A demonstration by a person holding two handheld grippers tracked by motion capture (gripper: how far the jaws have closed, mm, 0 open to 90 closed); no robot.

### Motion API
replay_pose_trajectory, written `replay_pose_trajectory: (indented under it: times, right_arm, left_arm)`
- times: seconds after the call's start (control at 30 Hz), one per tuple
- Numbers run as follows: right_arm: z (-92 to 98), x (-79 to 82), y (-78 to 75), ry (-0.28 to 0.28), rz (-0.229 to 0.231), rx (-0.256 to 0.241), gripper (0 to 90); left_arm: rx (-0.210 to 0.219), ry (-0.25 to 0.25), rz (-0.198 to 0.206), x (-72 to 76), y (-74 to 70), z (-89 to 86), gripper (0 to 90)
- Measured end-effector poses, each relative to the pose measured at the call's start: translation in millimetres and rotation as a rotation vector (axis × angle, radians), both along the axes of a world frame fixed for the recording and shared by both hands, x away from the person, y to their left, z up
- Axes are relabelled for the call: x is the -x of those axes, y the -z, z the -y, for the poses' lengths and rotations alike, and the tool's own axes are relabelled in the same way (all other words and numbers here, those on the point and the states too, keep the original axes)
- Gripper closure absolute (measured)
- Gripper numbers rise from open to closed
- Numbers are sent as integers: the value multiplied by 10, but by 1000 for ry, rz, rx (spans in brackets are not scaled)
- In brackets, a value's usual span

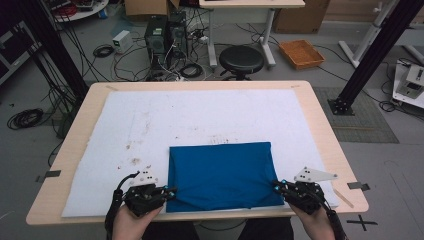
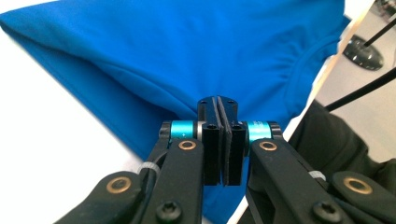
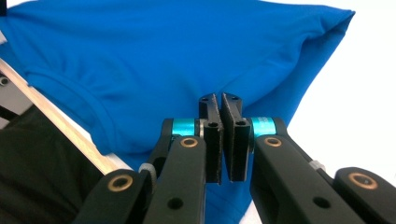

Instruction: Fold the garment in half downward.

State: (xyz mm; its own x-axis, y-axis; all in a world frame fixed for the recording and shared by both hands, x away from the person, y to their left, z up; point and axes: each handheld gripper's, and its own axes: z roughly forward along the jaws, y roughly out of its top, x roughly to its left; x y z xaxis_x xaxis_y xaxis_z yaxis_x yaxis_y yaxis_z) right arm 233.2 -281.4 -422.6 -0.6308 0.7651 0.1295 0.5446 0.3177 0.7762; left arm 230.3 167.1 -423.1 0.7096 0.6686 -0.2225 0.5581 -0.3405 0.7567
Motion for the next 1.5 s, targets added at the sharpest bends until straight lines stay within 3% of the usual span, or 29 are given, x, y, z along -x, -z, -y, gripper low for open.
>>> replay_pose_trajectory:
  times: [0.07, 0.13, 0.2, 0.3, 0.43, 0.53, 0.6, 0.67, 0.73, 0.8, 0.93, 1.1, 1.2, 1.33, 1.47, 1.5]
  right_arm:
    - [8, -10, 27, 0, 6, 7, 857]
    - [20, -28, 36, 12, 8, 8, 799]
    - [41, -67, 17, 34, 21, 6, 738]
    - [68, -193, -37, 73, 45, 5, 693]
    - [79, -483, -100, 128, 89, -6, 652]
    - [61, -747, -112, 164, 99, -20, 624]
    - [31, -934, -102, 189, 89, -28, 617]
    - [7, -1070, -79, 207, 77, -30, 595]
    - [-20, -1209, -33, 231, 66, -23, 568]
    - [-38, -1316, 21, 258, 48, 3, 563]
    - [-37, -1455, 142, 280, -9, 29, 548]
    - [10, -1492, 244, 295, -38, 58, 550]
    - [65, -1478, 262, 306, -45, 40, 550]
    - [93, -1450, 203, 301, 2, -5, 550]
    - [66, -1485, 247, 271, -39, -2, 591]
    - [53, -1497, 263, 260, -51, 3, 615]
  left_arm:
    - [-18, -1, 2, -12, 15, 7, 853]
    - [-48, -27, 21, -32, 7, 20, 705]
    - [-64, -44, 51, -72, -24, 20, 649]
    - [-60, -90, 82, -202, -86, 11, 556]
    - [-83, -137, 149, -469, -150, 15, 535]
    - [-75, -172, 176, -723, -152, 28, 530]
    - [-70, -206, 180, -858, -129, 30, 530]
    - [-98, -226, 191, -1002, -87, 40, 524]
    - [-108, -253, 179, -1128, -23, 37, 524]
    - [-112, -270, 139, -1242, 50, 33, 524]
    - [-129, -286, 89, -1360, 173, 28, 525]
    - [-177, -282, 70, -1365, 214, 26, 526]
    - [-156, -295, 75, -1353, 203, 14, 526]
    - [-121, -283, 71, -1335, 184, 4, 525]
    - [-141, -252, 42, -1332, 215, 46, 571]
    - [-152, -252, 52, -1325, 216, 48, 589]
